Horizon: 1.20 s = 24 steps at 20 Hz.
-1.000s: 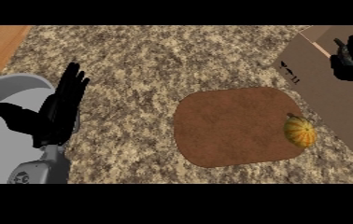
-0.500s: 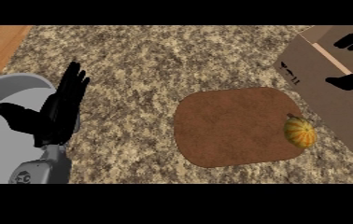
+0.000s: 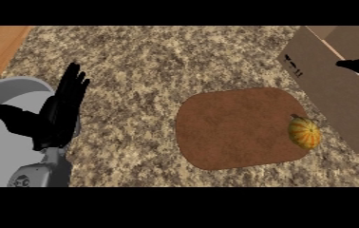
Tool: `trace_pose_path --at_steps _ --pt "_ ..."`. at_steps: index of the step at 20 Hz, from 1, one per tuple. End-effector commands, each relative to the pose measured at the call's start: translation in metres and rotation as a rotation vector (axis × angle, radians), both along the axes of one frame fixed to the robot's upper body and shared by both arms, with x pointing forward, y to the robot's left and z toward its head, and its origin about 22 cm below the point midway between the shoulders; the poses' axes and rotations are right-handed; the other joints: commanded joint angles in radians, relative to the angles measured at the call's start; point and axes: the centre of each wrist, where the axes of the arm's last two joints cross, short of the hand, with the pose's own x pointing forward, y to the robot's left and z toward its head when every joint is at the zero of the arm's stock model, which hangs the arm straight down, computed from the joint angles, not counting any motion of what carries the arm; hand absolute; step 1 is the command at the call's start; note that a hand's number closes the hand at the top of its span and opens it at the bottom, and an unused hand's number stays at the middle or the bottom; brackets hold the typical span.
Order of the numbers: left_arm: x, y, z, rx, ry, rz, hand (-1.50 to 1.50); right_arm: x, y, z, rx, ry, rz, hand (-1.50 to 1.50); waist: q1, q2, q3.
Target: Pick the eggplant from the cutting board and place it in the cardboard box
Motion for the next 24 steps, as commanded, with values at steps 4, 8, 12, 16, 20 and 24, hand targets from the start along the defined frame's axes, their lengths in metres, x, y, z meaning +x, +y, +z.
trace_pose_path --at_steps 4,8,12,16,20,24 --pt "-0.009 -0.001 0.001 -0.024 0.007 0.002 0.0 0.0 -0.021 0.006 0.497 -0.074 0.052 -1.5 -0.009 -0.006 0.001" --pt "0.0 0.008 0.004 0.012 -0.002 -0.011 0.0 -0.01 -0.048 0.008 0.644 -0.101 0.049 -1.5 -0.006 0.002 0.001" --pt "-0.001 0.003 -0.006 0.002 -0.003 0.003 0.0 -0.034 -0.084 0.022 0.694 -0.169 0.048 -1.5 -0.007 0.002 0.001" --pt "-0.002 0.001 -0.006 -0.002 -0.009 -0.003 0.0 -0.05 -0.103 0.012 0.688 -0.213 0.008 -1.5 -0.005 0.001 0.0" --pt "0.013 -0.011 0.008 -0.015 0.006 -0.026 0.0 -0.079 -0.126 -0.019 0.705 -0.204 -0.004 -1.5 -0.001 0.007 0.002" --pt "-0.011 -0.002 0.017 -0.013 0.0 -0.015 0.0 -0.093 -0.136 -0.025 0.699 -0.227 0.004 -1.5 0.007 0.003 0.002"
